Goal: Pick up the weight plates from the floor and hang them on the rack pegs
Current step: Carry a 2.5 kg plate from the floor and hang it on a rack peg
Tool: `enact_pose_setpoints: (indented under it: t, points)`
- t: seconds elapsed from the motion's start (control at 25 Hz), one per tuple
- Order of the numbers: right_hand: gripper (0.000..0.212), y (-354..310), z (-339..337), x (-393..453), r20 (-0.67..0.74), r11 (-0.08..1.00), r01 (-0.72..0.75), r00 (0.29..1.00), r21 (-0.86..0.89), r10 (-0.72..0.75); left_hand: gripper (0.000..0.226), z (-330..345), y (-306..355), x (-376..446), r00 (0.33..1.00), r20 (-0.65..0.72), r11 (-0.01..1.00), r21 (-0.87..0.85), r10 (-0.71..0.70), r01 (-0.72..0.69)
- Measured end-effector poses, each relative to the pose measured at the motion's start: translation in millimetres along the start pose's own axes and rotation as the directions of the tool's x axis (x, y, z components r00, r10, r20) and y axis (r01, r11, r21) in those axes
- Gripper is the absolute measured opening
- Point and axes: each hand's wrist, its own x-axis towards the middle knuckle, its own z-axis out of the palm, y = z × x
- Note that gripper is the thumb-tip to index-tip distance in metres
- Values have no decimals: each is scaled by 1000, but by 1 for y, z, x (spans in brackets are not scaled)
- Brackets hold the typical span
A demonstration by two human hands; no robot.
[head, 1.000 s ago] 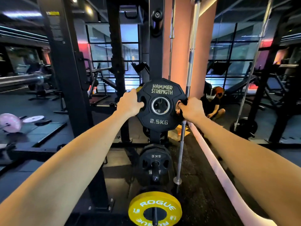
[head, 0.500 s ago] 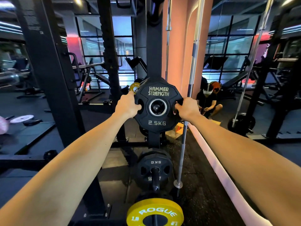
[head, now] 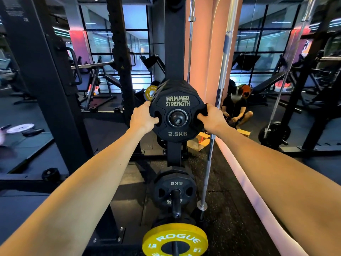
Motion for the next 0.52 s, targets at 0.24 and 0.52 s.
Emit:
enact_pose_setpoints:
  t: [0.24,0.52]
  points:
    - [29,5,2,9,20,999,30,999,30,-31,52,5,-2,11,1000,-10,1000,-18,-5,5]
    - [38,-1,-1,5,69,996,-43,997,77,38,65,-5,-7,11,985,170,989,-131,-42,65]
